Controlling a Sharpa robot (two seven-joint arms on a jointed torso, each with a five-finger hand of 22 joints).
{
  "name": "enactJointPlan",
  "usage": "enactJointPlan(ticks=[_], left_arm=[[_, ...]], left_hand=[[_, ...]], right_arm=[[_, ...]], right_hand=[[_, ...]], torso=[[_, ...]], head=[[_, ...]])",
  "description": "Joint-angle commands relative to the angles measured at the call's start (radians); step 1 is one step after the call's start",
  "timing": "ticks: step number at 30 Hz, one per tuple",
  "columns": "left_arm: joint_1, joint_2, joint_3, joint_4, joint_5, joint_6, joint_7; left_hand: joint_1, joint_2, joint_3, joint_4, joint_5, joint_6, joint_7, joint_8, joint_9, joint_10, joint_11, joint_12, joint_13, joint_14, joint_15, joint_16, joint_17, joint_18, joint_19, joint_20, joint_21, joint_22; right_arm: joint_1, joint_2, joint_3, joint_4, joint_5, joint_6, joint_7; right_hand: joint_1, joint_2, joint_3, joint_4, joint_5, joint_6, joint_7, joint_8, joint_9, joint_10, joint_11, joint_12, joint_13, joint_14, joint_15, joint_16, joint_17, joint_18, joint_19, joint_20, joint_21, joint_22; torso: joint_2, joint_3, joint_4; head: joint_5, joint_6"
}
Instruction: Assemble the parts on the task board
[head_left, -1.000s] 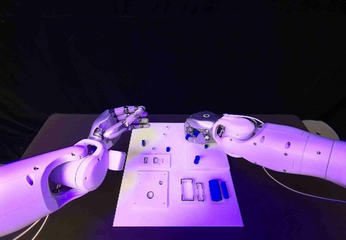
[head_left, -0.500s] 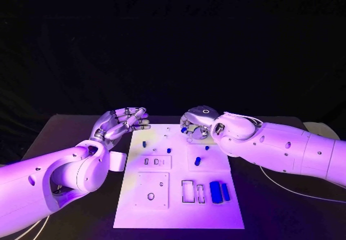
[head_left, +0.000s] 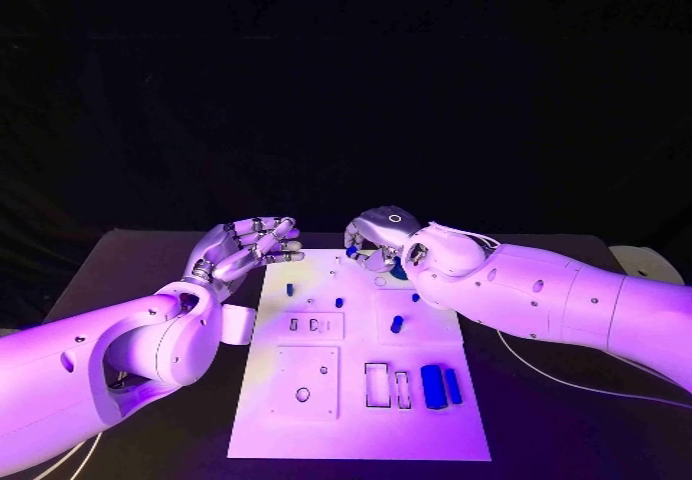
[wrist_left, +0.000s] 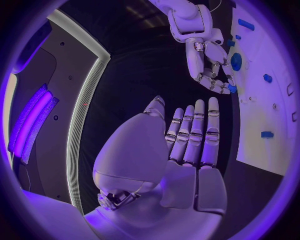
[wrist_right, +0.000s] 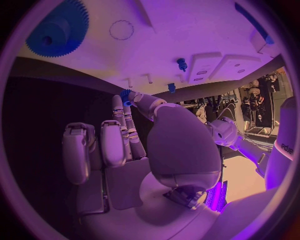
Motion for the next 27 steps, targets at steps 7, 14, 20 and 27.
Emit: enactJointPlan(ticks=[7, 14, 20, 27], left_arm=[[0.002, 0.006, 0.001, -0.001, 0.004, 0.023, 0.006], [0.014, 0.001, 0.001, 0.009, 0.004, 0.020, 0.006], [0.019, -0.001, 0.001, 0.012, 0.004, 0.018, 0.006], [0.022, 0.002, 0.001, 0.011, 0.004, 0.018, 0.006]], left_hand=[[0.006, 0.001, 0.004, 0.000, 0.002, -0.006, 0.033, -0.005, -0.001, -0.005, 0.005, -0.003, -0.002, -0.008, 0.003, -0.004, 0.002, 0.015, 0.006, 0.000, -0.003, -0.001], [0.007, 0.001, 0.005, -0.001, 0.002, -0.006, 0.033, -0.005, -0.001, -0.005, 0.005, -0.004, -0.001, -0.009, 0.003, -0.005, 0.002, 0.014, 0.006, 0.000, -0.004, -0.002], [0.007, 0.001, 0.005, -0.001, 0.002, -0.006, 0.033, -0.005, -0.001, -0.005, 0.005, -0.004, -0.001, -0.009, 0.003, -0.005, 0.002, 0.014, 0.006, 0.000, -0.004, -0.002], [0.007, 0.001, 0.005, -0.001, 0.002, -0.006, 0.033, -0.005, -0.001, -0.005, 0.005, -0.004, -0.001, -0.009, 0.003, -0.005, 0.002, 0.014, 0.006, 0.000, -0.004, -0.002]], right_arm=[[-0.011, 0.044, 0.000, -0.058, 0.015, -0.010, 0.013], [-0.013, 0.060, 0.000, -0.072, 0.021, 0.000, 0.015], [-0.017, 0.069, 0.000, -0.078, 0.025, 0.003, 0.017], [-0.020, 0.074, 0.000, -0.078, 0.028, 0.001, 0.016]], right_hand=[[-0.001, 0.002, 0.002, 0.002, 0.002, 0.004, -0.002, 0.004, 0.001, 0.004, 0.003, 0.000, 0.002, 0.030, -0.009, 0.005, 0.003, -0.014, 0.006, -0.002, 0.005, 0.093], [-0.004, 0.001, 0.002, 0.003, 0.001, 0.003, -0.002, 0.004, 0.003, 0.004, 0.004, -0.001, 0.001, 0.029, -0.008, 0.005, 0.002, -0.014, 0.005, -0.002, 0.004, 0.092], [-0.005, 0.000, 0.001, 0.004, 0.001, 0.002, -0.002, 0.004, 0.003, 0.004, 0.004, -0.001, 0.001, 0.029, -0.008, 0.005, 0.001, -0.014, 0.005, -0.002, 0.005, 0.093], [-0.005, 0.000, 0.001, 0.004, 0.001, 0.002, -0.002, 0.004, 0.003, 0.004, 0.004, -0.001, 0.001, 0.029, -0.008, 0.005, 0.001, -0.014, 0.005, -0.002, 0.005, 0.093]], torso=[[0.001, -0.0008, 0.0013], [0.009, -0.0017, -0.0012], [0.013, -0.0020, 0.0007], [0.016, -0.0033, 0.0012]], head=[[0.004, -0.002], [0.009, -0.002], [0.010, -0.002], [0.010, -0.001]])
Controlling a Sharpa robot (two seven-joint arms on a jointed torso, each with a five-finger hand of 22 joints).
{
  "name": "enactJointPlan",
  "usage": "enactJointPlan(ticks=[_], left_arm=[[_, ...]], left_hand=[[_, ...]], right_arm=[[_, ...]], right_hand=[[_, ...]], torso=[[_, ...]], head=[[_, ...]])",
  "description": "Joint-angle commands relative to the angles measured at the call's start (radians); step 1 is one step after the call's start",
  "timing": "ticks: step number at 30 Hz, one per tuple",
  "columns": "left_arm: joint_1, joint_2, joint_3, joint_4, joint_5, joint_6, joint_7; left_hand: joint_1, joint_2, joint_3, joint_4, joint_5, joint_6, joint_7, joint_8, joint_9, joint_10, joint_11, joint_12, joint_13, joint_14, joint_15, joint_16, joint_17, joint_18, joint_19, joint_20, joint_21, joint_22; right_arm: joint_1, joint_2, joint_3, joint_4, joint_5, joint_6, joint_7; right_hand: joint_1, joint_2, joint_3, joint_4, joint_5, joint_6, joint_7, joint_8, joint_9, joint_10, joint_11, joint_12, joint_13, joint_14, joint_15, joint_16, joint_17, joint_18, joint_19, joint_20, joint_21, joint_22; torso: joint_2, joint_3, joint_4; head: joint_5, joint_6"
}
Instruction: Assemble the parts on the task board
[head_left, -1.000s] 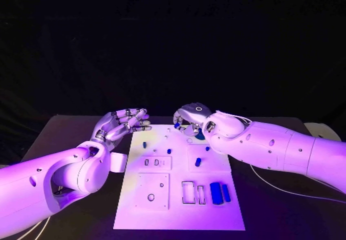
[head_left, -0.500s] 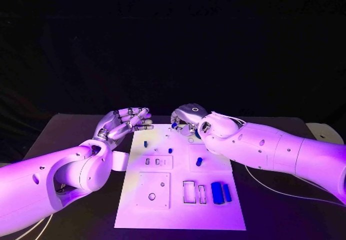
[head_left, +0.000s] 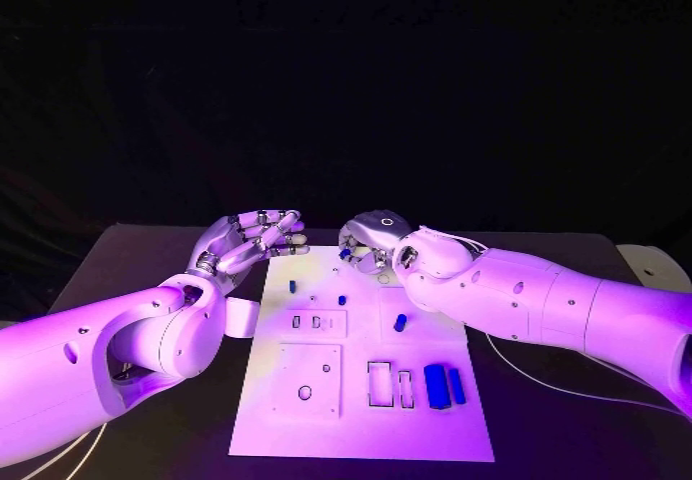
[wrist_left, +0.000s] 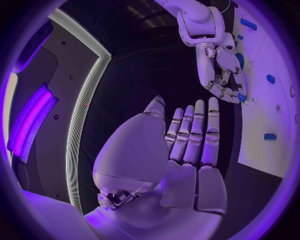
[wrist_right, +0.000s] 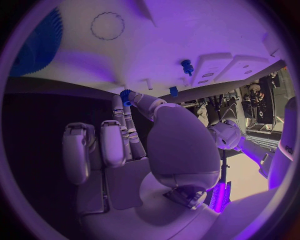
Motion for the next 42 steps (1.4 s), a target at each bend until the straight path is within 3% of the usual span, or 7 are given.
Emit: enactJointPlan(ticks=[1, 21, 27, 30, 32, 39, 42], left_arm=[[0.003, 0.003, 0.001, 0.002, 0.003, 0.015, 0.007], [0.004, 0.009, 0.001, 0.000, 0.003, 0.013, 0.005], [0.004, 0.010, 0.001, -0.001, 0.003, 0.012, 0.005], [0.004, 0.009, 0.001, -0.001, 0.003, 0.012, 0.004], [0.004, 0.008, 0.001, -0.001, 0.003, 0.012, 0.004], [0.004, 0.005, 0.001, -0.003, 0.003, 0.011, 0.003], [0.004, 0.001, 0.001, -0.003, 0.003, 0.011, 0.003]], left_hand=[[0.007, 0.001, 0.005, -0.001, 0.002, -0.006, 0.032, -0.005, -0.002, -0.005, 0.005, -0.004, -0.001, -0.006, 0.000, -0.005, 0.001, 0.014, 0.006, 0.000, -0.004, -0.001], [0.010, 0.001, 0.006, -0.002, 0.002, -0.007, 0.032, -0.006, -0.002, -0.005, 0.005, -0.007, -0.001, -0.009, 0.001, -0.009, 0.002, 0.014, 0.007, 0.000, -0.005, -0.002], [0.012, 0.001, 0.007, -0.003, 0.002, -0.007, 0.032, -0.007, -0.002, -0.005, 0.005, -0.009, -0.001, -0.010, 0.001, -0.010, 0.002, 0.014, 0.007, 0.000, -0.005, -0.003], [0.012, 0.001, 0.007, -0.003, 0.002, -0.007, 0.032, -0.007, -0.002, -0.005, 0.005, -0.009, -0.001, -0.010, 0.001, -0.010, 0.002, 0.014, 0.007, 0.000, -0.005, -0.003], [0.012, 0.001, 0.007, -0.003, 0.002, -0.007, 0.032, -0.007, -0.002, -0.005, 0.005, -0.009, -0.001, -0.010, 0.001, -0.010, 0.002, 0.014, 0.007, 0.000, -0.005, -0.003], [0.012, 0.001, 0.007, -0.003, 0.002, -0.007, 0.032, -0.007, -0.002, -0.005, 0.005, -0.009, -0.001, -0.010, 0.001, -0.010, 0.002, 0.014, 0.007, 0.000, -0.005, -0.003], [0.013, 0.001, 0.007, -0.003, 0.001, -0.007, 0.033, -0.007, -0.002, -0.006, 0.006, -0.010, -0.001, -0.011, 0.001, -0.011, 0.003, 0.014, 0.008, 0.000, -0.006, -0.003]], right_arm=[[-0.001, 0.005, 0.000, -0.003, 0.000, 0.007, 0.006], [-0.006, 0.043, 0.000, -0.059, 0.002, 0.024, 0.007], [-0.006, 0.047, 0.000, -0.063, 0.003, 0.040, 0.005], [-0.006, 0.042, 0.000, -0.060, 0.001, 0.035, -0.003], [-0.006, 0.032, 0.000, -0.048, -0.002, 0.026, -0.010], [-0.001, -0.046, 0.003, 0.053, -0.003, 0.010, -0.058], [0.007, -0.104, 0.010, 0.117, 0.021, -0.002, -0.068]], right_hand=[[-0.005, 0.000, 0.002, 0.004, 0.003, 0.006, -0.004, 0.004, 0.001, 0.004, 0.004, 0.000, 0.001, 0.029, -0.008, 0.005, 0.000, -0.014, 0.005, -0.002, 0.005, 0.092], [-0.017, -0.008, 0.003, 0.008, -0.002, -0.017, 0.002, -0.003, 0.008, -0.013, 0.010, -0.015, -0.002, 0.025, -0.003, 0.002, -0.013, -0.010, -0.007, 0.001, -0.005, 0.077], [-0.033, -0.025, 0.001, 0.013, -0.005, -0.045, 0.013, -0.018, 0.010, -0.039, 0.021, -0.026, -0.008, 0.021, 0.006, -0.002, -0.026, -0.007, -0.018, 0.009, -0.014, 0.065], [-0.054, -0.055, -0.017, 0.022, -0.010, -0.103, 0.033, -0.054, 0.002, -0.096, 0.038, -0.028, -0.018, 0.006, 0.021, -0.025, -0.072, 0.005, -0.054, 0.022, -0.048, 0.015], [-0.059, -0.074, -0.039, 0.022, -0.013, -0.142, 0.039, -0.082, -0.005, -0.133, 0.046, -0.026, -0.021, -0.005, 0.027, -0.044, -0.108, 0.013, -0.079, 0.030, -0.074, -0.021], [-0.054, -0.073, -0.055, 0.023, -0.012, -0.127, 0.026, -0.078, 0.000, -0.133, 0.038, -0.012, -0.019, -0.008, 0.022, -0.052, -0.123, 0.016, -0.086, 0.029, -0.085, -0.032], [-0.054, -0.068, -0.058, 0.028, -0.009, -0.115, 0.025, -0.074, 0.004, -0.119, 0.035, -0.001, -0.016, -0.007, 0.019, -0.051, -0.123, 0.016, -0.083, 0.026, -0.084, -0.028]], torso=[[0.002, -0.0006, 0.0002], [0.004, -0.0020, 0.0024], [0.003, -0.0010, -0.0001], [0.003, -0.0008, -0.0022], [0.004, -0.0003, -0.0027], [0.002, 0.0032, -0.0054], [0.000, 0.0046, -0.0108]], head=[[-0.001, 0.001], [0.005, 0.000], [0.007, -0.001], [0.006, 0.001], [0.007, 0.002], [0.012, 0.007], [0.016, 0.009]])
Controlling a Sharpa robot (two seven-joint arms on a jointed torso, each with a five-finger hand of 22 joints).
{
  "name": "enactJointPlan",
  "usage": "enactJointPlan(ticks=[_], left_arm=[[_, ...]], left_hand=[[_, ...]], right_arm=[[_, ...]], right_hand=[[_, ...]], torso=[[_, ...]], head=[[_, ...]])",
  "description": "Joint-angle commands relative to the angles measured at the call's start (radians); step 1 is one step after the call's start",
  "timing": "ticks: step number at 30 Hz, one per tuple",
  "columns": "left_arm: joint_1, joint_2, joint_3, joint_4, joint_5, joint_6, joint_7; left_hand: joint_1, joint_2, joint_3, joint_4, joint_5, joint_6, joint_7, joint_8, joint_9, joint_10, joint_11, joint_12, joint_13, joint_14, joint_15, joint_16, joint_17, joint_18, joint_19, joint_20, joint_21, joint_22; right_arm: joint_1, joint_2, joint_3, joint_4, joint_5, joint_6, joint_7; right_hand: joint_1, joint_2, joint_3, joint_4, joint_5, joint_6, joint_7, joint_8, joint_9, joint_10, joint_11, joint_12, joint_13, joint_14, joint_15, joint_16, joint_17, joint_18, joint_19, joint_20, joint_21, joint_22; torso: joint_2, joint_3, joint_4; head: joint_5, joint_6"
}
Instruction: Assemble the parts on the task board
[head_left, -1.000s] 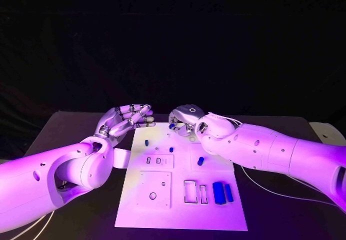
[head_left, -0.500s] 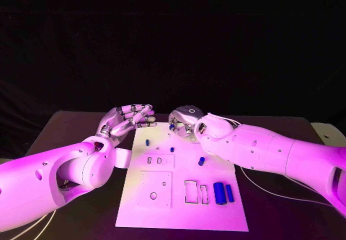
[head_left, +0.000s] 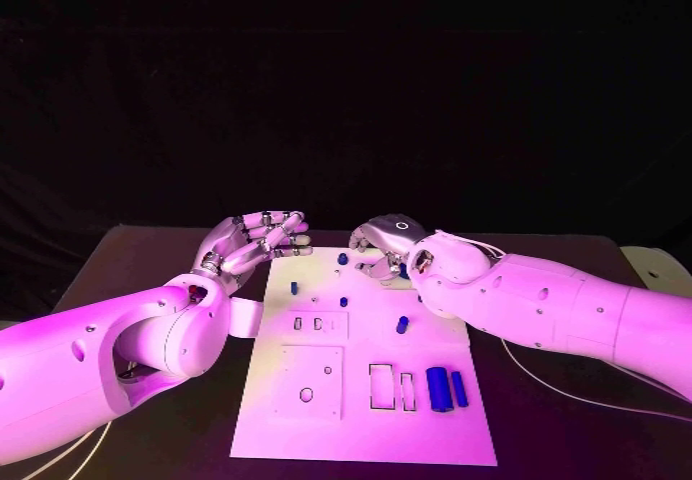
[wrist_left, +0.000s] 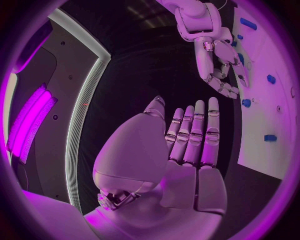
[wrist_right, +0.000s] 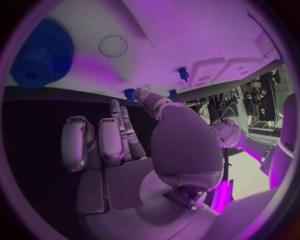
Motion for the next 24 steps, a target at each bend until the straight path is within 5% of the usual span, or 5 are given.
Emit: enactJointPlan(ticks=[1, 10, 13, 15, 24], left_arm=[[0.002, -0.002, 0.001, 0.001, 0.002, 0.011, 0.005], [0.002, -0.012, 0.001, 0.003, 0.002, 0.012, 0.004], [0.002, -0.014, 0.001, 0.004, 0.002, 0.012, 0.004], [0.002, -0.013, 0.001, 0.004, 0.002, 0.013, 0.004], [0.002, -0.009, 0.001, 0.002, 0.002, 0.015, 0.004]], left_hand=[[0.013, 0.001, 0.005, 0.000, 0.001, -0.007, 0.033, -0.003, -0.002, -0.002, 0.002, -0.003, -0.001, -0.007, -0.003, -0.006, 0.001, 0.014, 0.008, 0.000, -0.006, -0.001], [0.014, 0.001, 0.005, -0.001, 0.002, -0.007, 0.032, -0.003, -0.002, -0.002, 0.002, -0.003, -0.001, -0.008, -0.003, -0.007, 0.001, 0.014, 0.008, 0.000, -0.006, -0.001], [0.016, 0.001, 0.006, -0.001, 0.002, -0.007, 0.032, -0.004, -0.002, -0.002, 0.002, -0.004, -0.001, -0.008, -0.002, -0.007, 0.002, 0.014, 0.008, 0.000, -0.006, -0.002], [0.016, 0.001, 0.006, -0.001, 0.002, -0.007, 0.032, -0.004, -0.002, -0.002, 0.002, -0.004, -0.001, -0.008, -0.002, -0.007, 0.002, 0.014, 0.008, 0.000, -0.006, -0.002], [0.016, 0.001, 0.006, -0.001, 0.002, -0.007, 0.032, -0.004, -0.002, -0.002, 0.002, -0.004, -0.001, -0.008, -0.002, -0.007, 0.002, 0.014, 0.008, 0.000, -0.006, -0.002]], right_arm=[[0.011, -0.046, 0.006, 0.052, 0.030, -0.017, -0.043], [0.058, -0.230, 0.016, 0.171, 0.329, 0.111, -0.075], [0.063, -0.254, 0.017, 0.165, 0.416, 0.150, -0.080], [0.065, -0.263, 0.017, 0.155, 0.441, 0.166, -0.083], [0.052, -0.259, 0.015, 0.125, 0.440, 0.153, -0.109]], right_hand=[[0.005, 0.005, -0.006, 0.005, 0.004, 0.018, 0.003, 0.010, 0.004, 0.029, -0.005, 0.020, 0.007, 0.003, -0.004, 0.004, 0.009, 0.013, 0.010, -0.006, 0.004, 0.015], [-0.010, -0.032, -0.098, 0.024, 0.027, 0.022, -0.038, 0.027, 0.025, 0.281, -0.069, 0.309, 0.222, 0.042, -0.057, 0.083, 0.138, -0.013, 0.086, -0.056, 0.077, 0.128], [0.001, 0.008, -0.157, 0.054, 0.049, -0.018, -0.038, 0.078, 0.063, 0.153, -0.048, 0.861, 0.792, 0.051, -0.036, 0.135, 0.230, -0.020, 0.099, -0.063, 0.091, 0.154], [0.012, 0.001, -0.173, 0.055, 0.059, -0.067, -0.022, 0.089, 0.072, 0.256, -0.048, 1.116, 1.043, 0.063, -0.040, 0.164, 0.294, -0.019, 0.101, -0.042, 0.092, 0.159], [0.010, -0.004, -0.208, 0.075, 0.069, -0.107, -0.011, 0.112, 0.083, 0.292, -0.039, 1.234, 1.165, 0.076, -0.029, 0.197, 0.368, -0.023, 0.114, -0.032, 0.104, 0.180]], torso=[[-0.003, 0.0025, -0.0077], [-0.008, 0.0024, -0.0207], [-0.006, 0.0037, -0.0237], [-0.006, 0.0044, -0.0253], [-0.006, 0.0037, -0.0214]], head=[[0.005, 0.002], [-0.001, 0.006], [-0.003, 0.008], [-0.002, 0.009], [-0.002, -0.002]])
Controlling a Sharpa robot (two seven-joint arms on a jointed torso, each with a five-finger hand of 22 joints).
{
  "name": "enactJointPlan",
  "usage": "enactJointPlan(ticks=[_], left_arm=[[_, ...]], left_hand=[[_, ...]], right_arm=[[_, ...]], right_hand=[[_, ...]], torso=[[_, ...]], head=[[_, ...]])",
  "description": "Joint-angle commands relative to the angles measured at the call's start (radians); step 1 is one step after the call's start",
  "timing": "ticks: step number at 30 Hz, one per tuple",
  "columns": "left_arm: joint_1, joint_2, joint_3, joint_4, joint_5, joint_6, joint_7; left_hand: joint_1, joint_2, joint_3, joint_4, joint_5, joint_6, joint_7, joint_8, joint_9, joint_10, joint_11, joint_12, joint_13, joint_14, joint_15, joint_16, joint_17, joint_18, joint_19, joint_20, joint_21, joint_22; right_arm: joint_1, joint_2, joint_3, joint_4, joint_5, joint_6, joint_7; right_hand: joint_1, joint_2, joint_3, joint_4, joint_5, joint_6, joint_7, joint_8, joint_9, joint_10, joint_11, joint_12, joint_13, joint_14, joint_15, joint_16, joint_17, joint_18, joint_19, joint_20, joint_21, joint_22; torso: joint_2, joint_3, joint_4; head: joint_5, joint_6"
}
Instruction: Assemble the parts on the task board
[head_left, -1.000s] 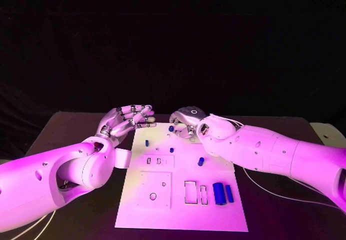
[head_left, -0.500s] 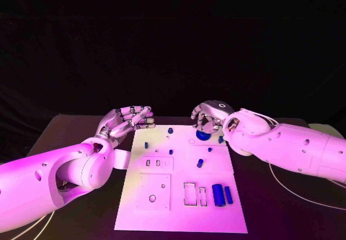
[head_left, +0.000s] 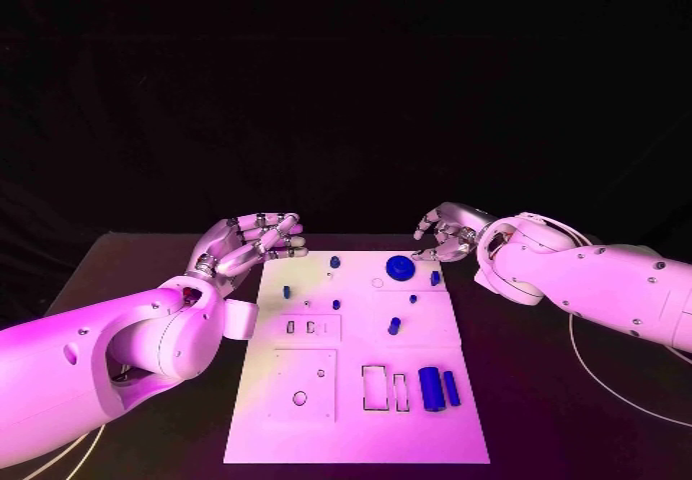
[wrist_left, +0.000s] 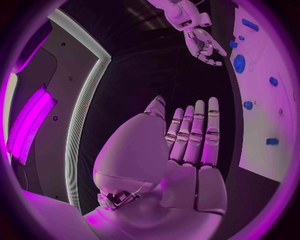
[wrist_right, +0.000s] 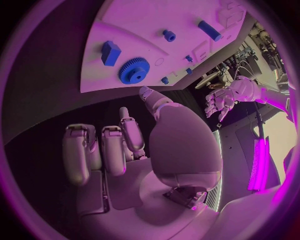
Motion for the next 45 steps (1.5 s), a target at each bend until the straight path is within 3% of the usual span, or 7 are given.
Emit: enactJointPlan(ticks=[1, 12, 23, 45], left_arm=[[0.002, 0.003, 0.001, 0.001, 0.002, 0.015, 0.005], [0.002, 0.007, 0.001, -0.004, 0.002, 0.016, 0.002], [0.002, 0.009, 0.001, -0.008, 0.002, 0.017, 0.001], [0.001, 0.012, 0.001, -0.015, 0.002, 0.018, -0.001]], left_hand=[[0.007, 0.000, 0.006, -0.001, 0.002, -0.007, 0.032, -0.004, -0.001, -0.002, 0.002, -0.004, -0.001, -0.008, -0.002, -0.004, 0.002, 0.014, 0.008, 0.000, -0.006, -0.001], [0.011, 0.000, 0.007, -0.002, 0.002, -0.007, 0.031, -0.004, -0.001, 0.000, 0.001, -0.005, -0.001, -0.008, -0.003, -0.005, 0.003, 0.014, 0.009, 0.000, -0.006, -0.002], [0.011, 0.000, 0.007, -0.002, 0.002, -0.007, 0.031, -0.004, -0.001, 0.000, 0.001, -0.005, -0.001, -0.008, -0.003, -0.005, 0.003, 0.014, 0.009, 0.000, -0.006, -0.002], [0.013, 0.000, 0.009, -0.002, 0.002, -0.007, 0.032, -0.005, -0.002, 0.000, 0.002, -0.008, -0.001, -0.009, -0.002, -0.007, 0.004, 0.015, 0.011, 0.000, -0.007, -0.003]], right_arm=[[-0.007, 0.007, -0.001, -0.002, 0.017, 0.021, -0.028], [-0.026, 0.049, -0.007, -0.025, -0.027, -0.010, -0.042], [-0.038, 0.070, -0.011, -0.036, -0.044, 0.002, -0.043], [-0.042, 0.082, -0.015, -0.040, -0.047, 0.032, -0.041]], right_hand=[[0.008, -0.001, -0.010, 0.000, 0.006, -0.015, 0.000, 0.004, 0.001, 0.009, 0.005, 0.016, 0.017, 0.069, 0.009, 0.007, 0.074, -0.012, 0.024, 0.008, 0.008, 0.152], [0.022, 0.006, -0.024, 0.004, 0.007, -0.026, 0.004, 0.014, 0.004, 0.036, 0.009, 0.064, 0.067, 0.075, 0.014, 0.022, 0.111, -0.018, 0.041, 0.013, 0.025, 0.177], [0.031, 0.012, -0.023, 0.003, 0.005, -0.024, 0.005, 0.021, 0.006, 0.046, 0.010, 0.082, 0.085, 0.077, 0.015, 0.027, 0.122, -0.021, 0.048, 0.014, 0.033, 0.187], [0.044, 0.023, -0.013, 0.000, 0.004, -0.011, 0.003, 0.034, 0.009, 0.052, 0.009, 0.093, 0.097, 0.078, 0.015, 0.030, 0.127, -0.023, 0.053, 0.015, 0.038, 0.194]], torso=[[0.001, 0.0008, 0.0006], [0.001, -0.0004, 0.0024], [0.000, -0.0009, 0.0005], [0.001, -0.0001, 0.0018]], head=[[0.002, -0.005], [0.001, -0.012], [0.005, -0.022], [0.013, -0.030]])
